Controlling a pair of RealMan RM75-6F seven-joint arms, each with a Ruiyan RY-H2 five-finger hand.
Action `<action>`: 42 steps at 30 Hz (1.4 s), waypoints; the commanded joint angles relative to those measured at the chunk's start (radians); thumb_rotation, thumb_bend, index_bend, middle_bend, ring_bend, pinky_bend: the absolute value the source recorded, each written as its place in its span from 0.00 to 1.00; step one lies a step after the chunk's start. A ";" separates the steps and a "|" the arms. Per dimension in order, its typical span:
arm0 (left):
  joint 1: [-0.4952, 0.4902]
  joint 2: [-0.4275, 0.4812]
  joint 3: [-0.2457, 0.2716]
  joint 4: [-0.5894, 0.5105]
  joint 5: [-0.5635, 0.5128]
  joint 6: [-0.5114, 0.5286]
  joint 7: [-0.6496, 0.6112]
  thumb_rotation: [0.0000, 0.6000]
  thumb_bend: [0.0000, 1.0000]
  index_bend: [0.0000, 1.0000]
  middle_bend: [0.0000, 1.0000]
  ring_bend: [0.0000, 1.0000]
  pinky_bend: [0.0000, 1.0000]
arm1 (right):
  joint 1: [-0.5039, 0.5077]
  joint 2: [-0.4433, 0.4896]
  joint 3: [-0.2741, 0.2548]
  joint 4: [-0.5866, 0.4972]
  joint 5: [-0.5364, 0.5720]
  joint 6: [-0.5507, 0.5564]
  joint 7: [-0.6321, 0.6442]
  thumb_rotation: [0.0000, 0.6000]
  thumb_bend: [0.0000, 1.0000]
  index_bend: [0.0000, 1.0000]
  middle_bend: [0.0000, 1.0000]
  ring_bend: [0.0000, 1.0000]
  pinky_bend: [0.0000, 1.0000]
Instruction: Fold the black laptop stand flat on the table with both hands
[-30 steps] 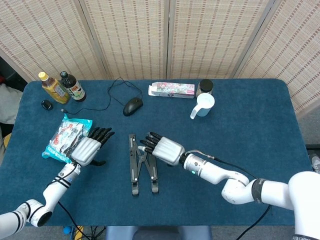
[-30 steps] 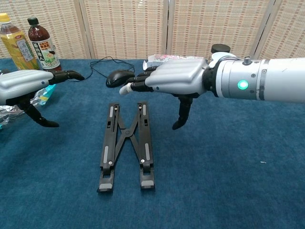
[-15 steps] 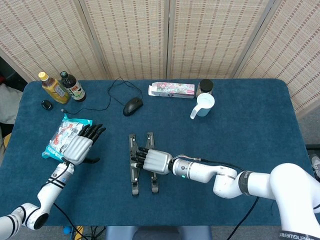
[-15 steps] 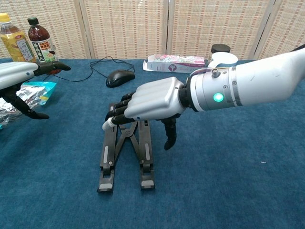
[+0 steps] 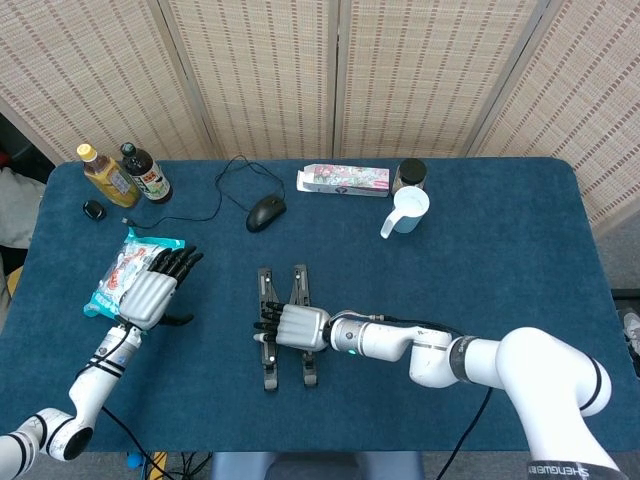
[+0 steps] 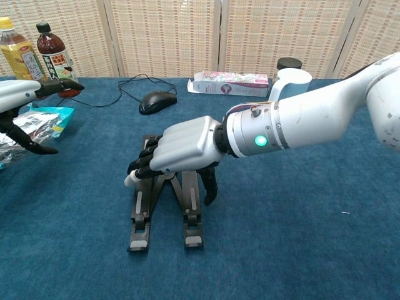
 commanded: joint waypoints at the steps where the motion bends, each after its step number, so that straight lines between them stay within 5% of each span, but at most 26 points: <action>1: 0.002 -0.004 -0.001 0.005 0.002 0.001 -0.006 1.00 0.11 0.00 0.00 0.00 0.01 | 0.011 -0.012 -0.010 0.014 -0.003 -0.005 0.016 1.00 0.00 0.00 0.00 0.00 0.00; 25: 0.014 -0.013 -0.009 0.021 0.016 0.002 -0.020 1.00 0.11 0.00 0.00 0.00 0.01 | 0.069 -0.048 -0.054 0.071 0.005 -0.015 0.089 1.00 0.00 0.00 0.05 0.00 0.00; 35: 0.020 -0.012 -0.009 0.025 0.020 0.004 -0.027 1.00 0.11 0.00 0.00 0.00 0.01 | 0.071 -0.074 -0.057 0.106 0.009 0.012 0.107 1.00 0.03 0.01 0.22 0.00 0.00; 42: 0.018 -0.014 -0.010 0.028 0.025 0.001 -0.031 1.00 0.11 0.00 0.00 0.00 0.01 | 0.065 -0.093 -0.068 0.142 -0.007 0.067 0.146 1.00 0.05 0.19 0.36 0.00 0.00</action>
